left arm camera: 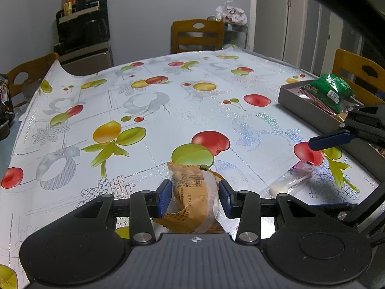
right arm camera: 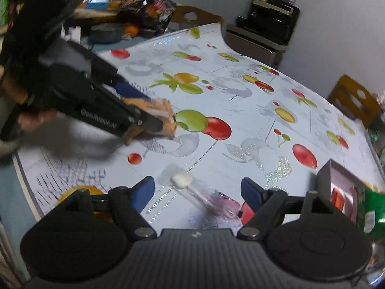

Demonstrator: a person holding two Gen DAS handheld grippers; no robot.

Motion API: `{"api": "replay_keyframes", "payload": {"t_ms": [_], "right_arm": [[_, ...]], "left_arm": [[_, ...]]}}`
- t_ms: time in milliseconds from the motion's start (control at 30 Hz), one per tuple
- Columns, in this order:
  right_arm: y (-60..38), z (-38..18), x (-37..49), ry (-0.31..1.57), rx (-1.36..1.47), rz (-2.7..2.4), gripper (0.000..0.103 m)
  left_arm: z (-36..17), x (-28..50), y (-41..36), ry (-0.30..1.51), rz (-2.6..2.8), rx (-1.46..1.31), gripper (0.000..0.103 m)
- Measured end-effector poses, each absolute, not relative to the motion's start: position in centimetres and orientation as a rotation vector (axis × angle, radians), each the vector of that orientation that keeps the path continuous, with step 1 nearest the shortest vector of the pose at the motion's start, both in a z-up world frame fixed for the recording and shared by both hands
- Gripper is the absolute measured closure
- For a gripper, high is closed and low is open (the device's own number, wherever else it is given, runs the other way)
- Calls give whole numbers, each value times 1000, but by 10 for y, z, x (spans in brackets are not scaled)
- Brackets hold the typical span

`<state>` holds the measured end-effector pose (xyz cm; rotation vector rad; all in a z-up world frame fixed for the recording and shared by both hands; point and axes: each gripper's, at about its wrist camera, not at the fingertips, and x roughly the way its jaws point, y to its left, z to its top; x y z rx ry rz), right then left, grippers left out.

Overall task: Organize snacks
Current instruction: 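Grasp the pink-wrapped lollipop with the right gripper while the left holds the bun packet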

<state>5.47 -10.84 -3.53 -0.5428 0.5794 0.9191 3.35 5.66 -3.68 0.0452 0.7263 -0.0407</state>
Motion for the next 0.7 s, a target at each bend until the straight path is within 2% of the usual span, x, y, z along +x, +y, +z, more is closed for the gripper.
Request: {"api": "replay_keyframes", "payload": {"t_ms": [133,233,467,700], "right_arm": [[-107,-45,63,648,-544,922,24],[-113,-47,74,744,-428,915,29],[-111,-42,61,866,-364,891,29],[-108,-31,56,681,-474,909,29]], "left_arm": [[-37,34,56,727,-41,44,60],[-37,34,56,727,-40,43,60],[-37,34,56,727,-39,43,60],[-38,33,57,727,-38,41,60]]}}
